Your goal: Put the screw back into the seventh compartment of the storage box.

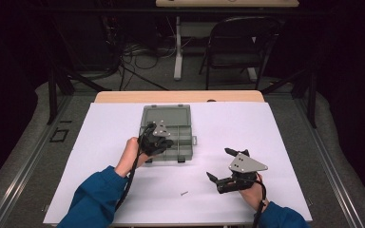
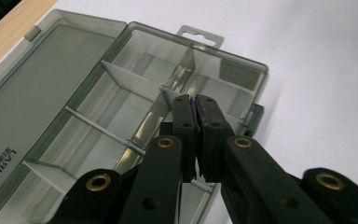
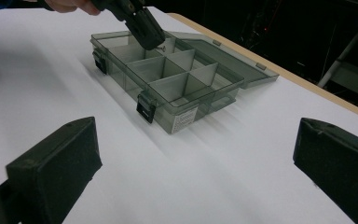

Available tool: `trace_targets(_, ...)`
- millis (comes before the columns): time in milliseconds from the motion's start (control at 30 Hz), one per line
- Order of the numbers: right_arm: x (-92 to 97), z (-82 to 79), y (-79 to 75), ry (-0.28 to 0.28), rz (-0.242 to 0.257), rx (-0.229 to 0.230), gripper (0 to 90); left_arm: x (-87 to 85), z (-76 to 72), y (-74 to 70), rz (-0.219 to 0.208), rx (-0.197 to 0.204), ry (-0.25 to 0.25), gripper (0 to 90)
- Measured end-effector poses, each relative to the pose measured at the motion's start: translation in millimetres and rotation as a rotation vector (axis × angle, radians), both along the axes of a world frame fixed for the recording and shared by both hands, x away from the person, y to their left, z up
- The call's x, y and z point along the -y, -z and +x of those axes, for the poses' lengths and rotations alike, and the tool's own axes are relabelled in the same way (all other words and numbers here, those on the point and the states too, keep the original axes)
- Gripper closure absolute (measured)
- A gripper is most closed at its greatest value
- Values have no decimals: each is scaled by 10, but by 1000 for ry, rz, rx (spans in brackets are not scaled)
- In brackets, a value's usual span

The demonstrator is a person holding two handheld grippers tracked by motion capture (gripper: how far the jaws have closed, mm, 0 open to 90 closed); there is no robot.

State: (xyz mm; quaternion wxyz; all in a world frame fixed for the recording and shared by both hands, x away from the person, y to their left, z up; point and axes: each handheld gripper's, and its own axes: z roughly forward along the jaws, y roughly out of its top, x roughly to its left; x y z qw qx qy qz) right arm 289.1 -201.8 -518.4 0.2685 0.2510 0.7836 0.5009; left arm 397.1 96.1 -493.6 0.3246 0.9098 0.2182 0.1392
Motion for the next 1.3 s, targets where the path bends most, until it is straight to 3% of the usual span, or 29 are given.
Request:
trace_targets(333,3,2,3,0,-7,-9,0,85,98,153,50,3,-45,871)
trace_targets(500,3,-2,2,0,-1,-7,0,73,134,197,40,0,-63,864)
trace_targets(600,17,-8,-12,0,-17,-17,0,57,135,186,14,-4,-71,753)
trace_targets(767,14,-10,-12,4,-2,-4,0,29,84,98,-33,4,-72,613)
trace_targets(933,22,-14,-20,6,5,-2,0,32,-5,25,-35,9,-67,365)
trace_targets(1100,29,-17,-25,6,6,-3,0,28,-122,-32,-36,2,-35,217)
trace_targets(1300,27,-12,-22,4,12,-4,0,-2,-237,-84,-45,14,-17,154)
